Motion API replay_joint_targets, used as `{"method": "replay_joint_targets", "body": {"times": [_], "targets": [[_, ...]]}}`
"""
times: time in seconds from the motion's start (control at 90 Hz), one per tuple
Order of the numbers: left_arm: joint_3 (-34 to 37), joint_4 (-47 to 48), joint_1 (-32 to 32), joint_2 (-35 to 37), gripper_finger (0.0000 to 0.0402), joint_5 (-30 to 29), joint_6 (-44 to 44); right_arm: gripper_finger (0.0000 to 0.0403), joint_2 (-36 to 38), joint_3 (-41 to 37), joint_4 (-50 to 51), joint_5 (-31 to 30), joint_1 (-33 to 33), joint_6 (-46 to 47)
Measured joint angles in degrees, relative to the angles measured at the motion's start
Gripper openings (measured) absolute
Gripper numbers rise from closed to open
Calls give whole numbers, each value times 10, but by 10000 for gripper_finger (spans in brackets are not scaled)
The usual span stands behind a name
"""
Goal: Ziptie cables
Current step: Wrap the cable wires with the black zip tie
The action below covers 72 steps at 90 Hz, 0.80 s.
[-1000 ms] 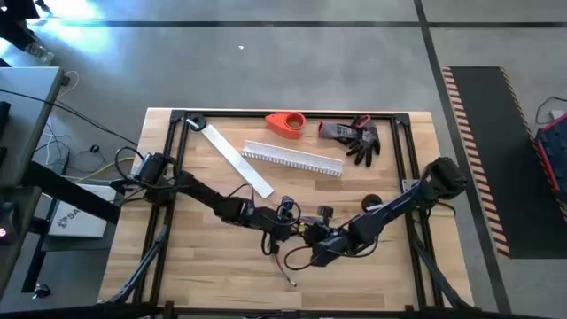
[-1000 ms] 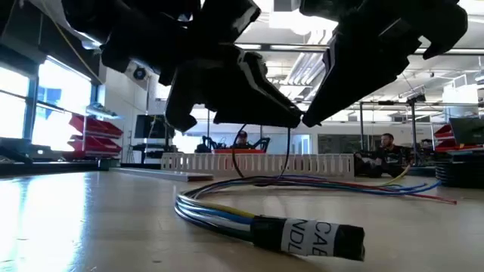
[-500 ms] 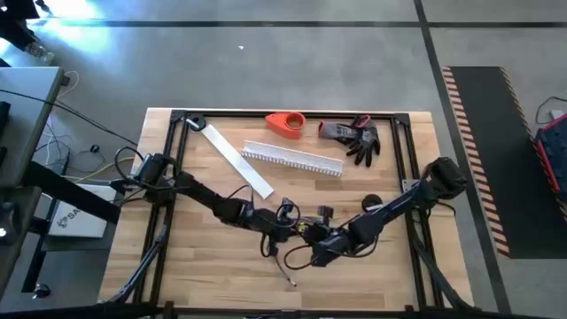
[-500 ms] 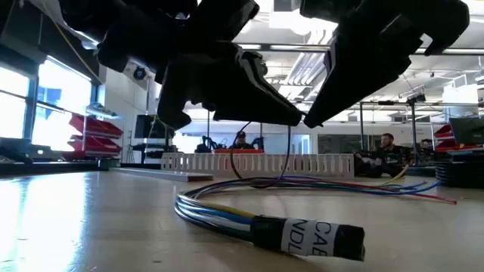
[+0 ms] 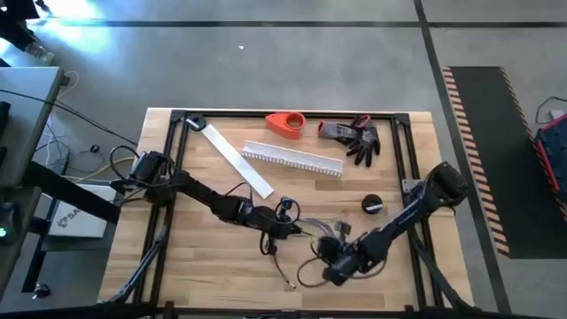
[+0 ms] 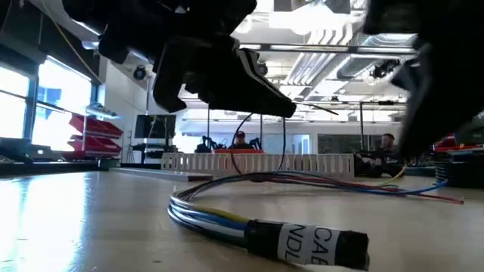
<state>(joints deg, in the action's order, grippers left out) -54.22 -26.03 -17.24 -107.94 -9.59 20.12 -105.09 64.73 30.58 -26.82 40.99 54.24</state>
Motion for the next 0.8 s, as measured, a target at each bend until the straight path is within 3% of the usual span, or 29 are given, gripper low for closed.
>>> {"method": "replay_joint_targets", "body": {"times": [0.1, 0.189, 0.389, 0.589, 0.8], "targets": [[0, 1, 1, 0, 0, 4, -1, 1, 9, 1, -14, -62, 24, 7], [0, 1, 1, 0, 0, 8, -8, 13, 12, 8, -56, -112, 30, -42], [0, 3, 3, 0, 0, 13, -20, 98, 3, 8, -116, -203, -5, -159], [0, 7, 3, 0, 0, 16, -21, 147, -26, 8, -125, -171, -52, -224], [0, 10, 4, 0, 1, 16, -32, 116, -34, 8, -126, -181, -66, -221]]}}
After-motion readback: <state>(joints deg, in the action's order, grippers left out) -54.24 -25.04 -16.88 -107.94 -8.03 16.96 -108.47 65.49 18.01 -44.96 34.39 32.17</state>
